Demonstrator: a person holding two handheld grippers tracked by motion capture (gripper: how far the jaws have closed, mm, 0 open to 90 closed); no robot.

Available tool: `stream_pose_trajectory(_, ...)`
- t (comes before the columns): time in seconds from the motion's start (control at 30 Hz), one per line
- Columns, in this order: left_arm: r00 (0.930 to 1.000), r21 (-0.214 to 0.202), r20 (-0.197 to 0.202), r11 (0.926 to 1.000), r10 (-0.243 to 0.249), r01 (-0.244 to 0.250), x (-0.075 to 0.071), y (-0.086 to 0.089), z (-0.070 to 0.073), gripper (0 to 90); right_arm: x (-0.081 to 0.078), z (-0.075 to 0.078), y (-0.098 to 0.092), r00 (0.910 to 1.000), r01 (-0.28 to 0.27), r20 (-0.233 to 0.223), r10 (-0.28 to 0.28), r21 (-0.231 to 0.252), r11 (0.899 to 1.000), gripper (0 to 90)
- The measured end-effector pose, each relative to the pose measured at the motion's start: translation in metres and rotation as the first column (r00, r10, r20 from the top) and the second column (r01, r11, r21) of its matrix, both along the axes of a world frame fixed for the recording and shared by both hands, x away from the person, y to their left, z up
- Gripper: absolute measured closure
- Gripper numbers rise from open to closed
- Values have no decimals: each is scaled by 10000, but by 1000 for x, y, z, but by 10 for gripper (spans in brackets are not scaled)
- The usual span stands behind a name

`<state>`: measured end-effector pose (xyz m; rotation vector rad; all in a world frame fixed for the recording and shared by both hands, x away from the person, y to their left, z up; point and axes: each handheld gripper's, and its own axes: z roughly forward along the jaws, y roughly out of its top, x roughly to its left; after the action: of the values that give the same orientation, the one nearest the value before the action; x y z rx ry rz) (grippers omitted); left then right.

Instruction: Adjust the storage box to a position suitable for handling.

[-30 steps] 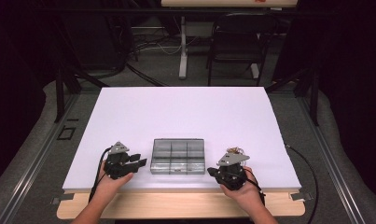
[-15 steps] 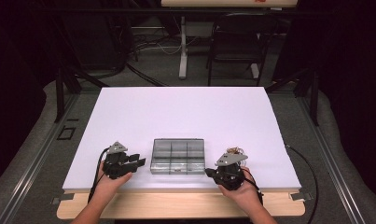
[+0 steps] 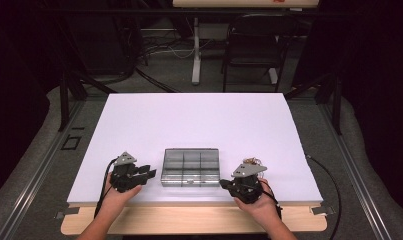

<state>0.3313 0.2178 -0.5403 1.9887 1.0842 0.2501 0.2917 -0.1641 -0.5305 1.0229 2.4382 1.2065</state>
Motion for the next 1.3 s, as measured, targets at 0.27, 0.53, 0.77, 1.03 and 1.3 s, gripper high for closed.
stream_pose_trajectory(0.27,9995,-44,141,9996,-271,272,-6,-3,4,680,0,4,-1,9998,5,181,-10,277,9996,900)
stream_pose_trajectory(0.53,9983,-133,255,9985,-518,522,-13,-6,9,754,2,8,-2,9995,84,303,-104,666,9977,900)
stream_pose_trajectory(0.77,9954,58,424,9963,-859,857,-18,-11,12,803,3,9,-2,9993,120,355,-152,863,9962,900)
stream_pose_trajectory(1.03,9904,-124,408,9911,-1320,1326,-25,-18,15,806,4,10,-2,9991,136,386,-172,908,9958,900)
stream_pose_trajectory(1.3,9869,11,565,9885,-1509,1511,-30,-25,20,805,4,10,-2,9989,139,426,-179,924,9956,900)
